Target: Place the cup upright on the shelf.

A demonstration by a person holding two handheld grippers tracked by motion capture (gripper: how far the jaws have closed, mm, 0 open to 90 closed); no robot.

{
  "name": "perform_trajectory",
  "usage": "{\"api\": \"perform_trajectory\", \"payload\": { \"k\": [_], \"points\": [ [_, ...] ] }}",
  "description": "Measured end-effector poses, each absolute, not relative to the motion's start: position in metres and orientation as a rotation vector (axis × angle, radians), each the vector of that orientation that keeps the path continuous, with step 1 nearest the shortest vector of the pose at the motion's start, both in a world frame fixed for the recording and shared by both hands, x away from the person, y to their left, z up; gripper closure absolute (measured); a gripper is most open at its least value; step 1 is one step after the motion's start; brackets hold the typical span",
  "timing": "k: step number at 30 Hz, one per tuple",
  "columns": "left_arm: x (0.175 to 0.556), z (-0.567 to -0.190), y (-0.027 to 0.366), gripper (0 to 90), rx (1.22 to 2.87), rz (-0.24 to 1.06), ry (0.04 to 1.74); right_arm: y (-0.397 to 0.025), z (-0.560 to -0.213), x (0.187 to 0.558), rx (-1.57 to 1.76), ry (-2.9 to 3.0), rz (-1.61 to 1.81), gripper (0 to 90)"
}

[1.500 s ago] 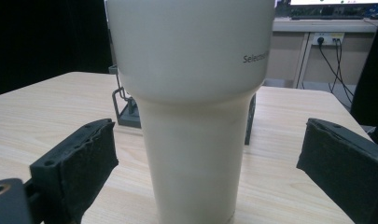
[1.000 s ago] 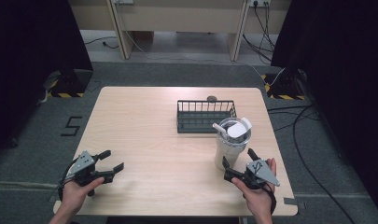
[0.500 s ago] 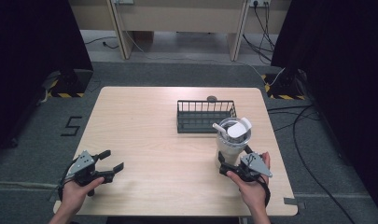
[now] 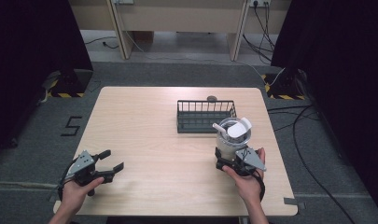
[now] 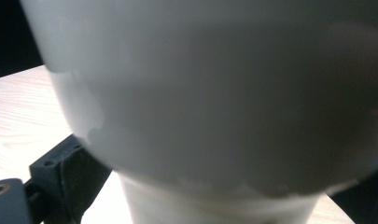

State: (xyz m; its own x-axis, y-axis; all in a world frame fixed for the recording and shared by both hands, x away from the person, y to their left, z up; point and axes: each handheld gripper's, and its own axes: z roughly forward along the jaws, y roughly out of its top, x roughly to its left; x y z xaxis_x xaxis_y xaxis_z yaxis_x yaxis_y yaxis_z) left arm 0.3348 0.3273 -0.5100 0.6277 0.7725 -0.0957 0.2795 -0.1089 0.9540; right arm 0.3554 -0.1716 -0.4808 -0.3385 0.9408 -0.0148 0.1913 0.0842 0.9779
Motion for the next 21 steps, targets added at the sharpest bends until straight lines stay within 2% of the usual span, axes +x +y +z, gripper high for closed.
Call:
{"api": "perform_trajectory", "payload": {
  "k": [8,21],
  "points": [
    [0.3348,-0.51,0.3268,17.1,1.677,0.519,0.871,-0.171,-0.4811,0.3589,1.137,1.615,1.317,9.0],
    [0.3349,-0.5099,0.3266,17.4,1.677,0.515,0.87,-0.1708,-0.4811,0.3592,1.126,1.616,1.314,10.2]
  ]
}}
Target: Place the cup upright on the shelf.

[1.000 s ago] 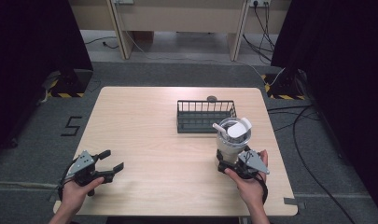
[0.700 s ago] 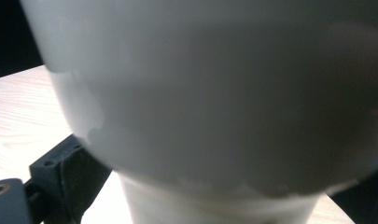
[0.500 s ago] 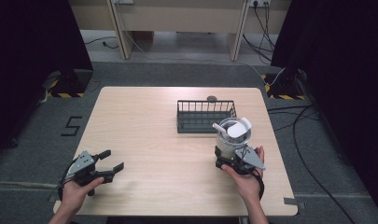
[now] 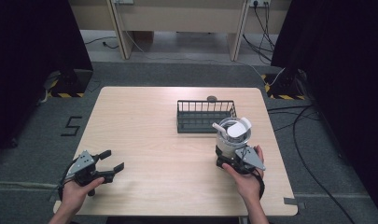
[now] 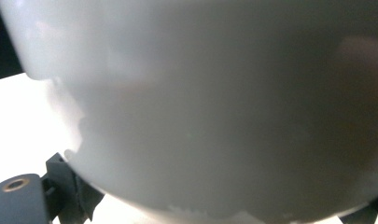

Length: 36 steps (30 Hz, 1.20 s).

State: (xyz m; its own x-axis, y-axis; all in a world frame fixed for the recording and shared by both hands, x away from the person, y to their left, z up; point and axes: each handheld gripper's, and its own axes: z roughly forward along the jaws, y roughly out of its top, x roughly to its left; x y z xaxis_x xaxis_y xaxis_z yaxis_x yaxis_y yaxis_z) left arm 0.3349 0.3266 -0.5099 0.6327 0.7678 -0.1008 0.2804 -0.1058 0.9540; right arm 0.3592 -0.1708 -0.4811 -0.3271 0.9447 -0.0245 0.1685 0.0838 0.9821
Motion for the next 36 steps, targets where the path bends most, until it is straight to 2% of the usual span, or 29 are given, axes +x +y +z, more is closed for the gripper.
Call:
{"api": "perform_trajectory", "payload": {
  "k": [19,36],
  "points": [
    [0.335,-0.511,0.327,17.8,1.673,0.512,0.879,-0.172,-0.475,0.363,1.14,1.64,1.324,10.3],
    [0.336,-0.511,0.328,17.8,1.669,0.512,0.883,-0.17,-0.448,0.376,1.111,1.606,1.354,10.3]
  ]
}}
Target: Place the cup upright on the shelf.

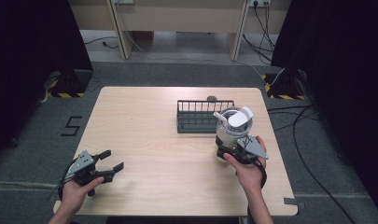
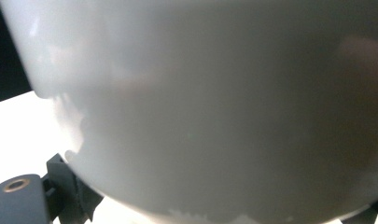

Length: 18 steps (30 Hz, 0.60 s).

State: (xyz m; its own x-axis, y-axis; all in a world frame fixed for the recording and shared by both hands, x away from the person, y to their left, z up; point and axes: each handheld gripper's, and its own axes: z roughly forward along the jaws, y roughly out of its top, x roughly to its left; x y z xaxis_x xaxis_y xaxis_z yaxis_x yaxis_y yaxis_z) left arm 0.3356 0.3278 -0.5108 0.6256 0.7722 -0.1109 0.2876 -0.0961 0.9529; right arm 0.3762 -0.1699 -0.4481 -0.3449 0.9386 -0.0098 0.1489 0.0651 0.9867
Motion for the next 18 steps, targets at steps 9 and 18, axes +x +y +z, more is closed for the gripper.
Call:
{"api": "perform_trajectory", "payload": {
  "k": [9,18],
  "points": [
    [0.336,-0.511,0.329,17.8,1.67,0.512,0.884,-0.169,-0.434,0.388,1.105,1.589,1.367,10.3],
    [0.336,-0.51,0.329,17.8,1.666,0.513,0.886,-0.168,-0.421,0.401,1.107,1.58,1.373,10.3]
  ]
}}
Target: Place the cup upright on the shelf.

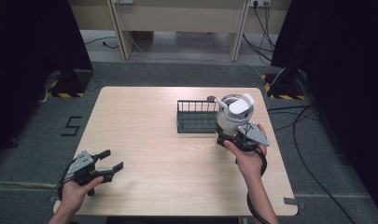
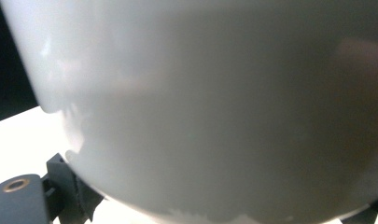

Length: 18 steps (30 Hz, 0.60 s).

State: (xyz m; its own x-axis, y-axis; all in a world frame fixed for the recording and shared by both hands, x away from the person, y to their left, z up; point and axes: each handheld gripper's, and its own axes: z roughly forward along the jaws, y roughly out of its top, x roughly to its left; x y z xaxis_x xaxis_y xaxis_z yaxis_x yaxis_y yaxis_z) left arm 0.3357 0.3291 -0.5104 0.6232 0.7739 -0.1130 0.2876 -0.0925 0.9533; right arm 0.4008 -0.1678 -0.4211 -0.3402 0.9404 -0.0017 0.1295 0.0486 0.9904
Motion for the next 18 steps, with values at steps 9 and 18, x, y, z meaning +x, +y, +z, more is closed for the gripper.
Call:
{"api": "perform_trajectory", "payload": {
  "k": [9,18],
  "points": [
    [0.336,-0.51,0.329,17.8,1.664,0.514,0.887,-0.165,-0.408,0.415,1.102,1.566,1.387,10.3],
    [0.336,-0.51,0.33,17.8,1.664,0.514,0.887,-0.162,-0.397,0.428,1.106,1.554,1.398,10.3]
  ]
}}
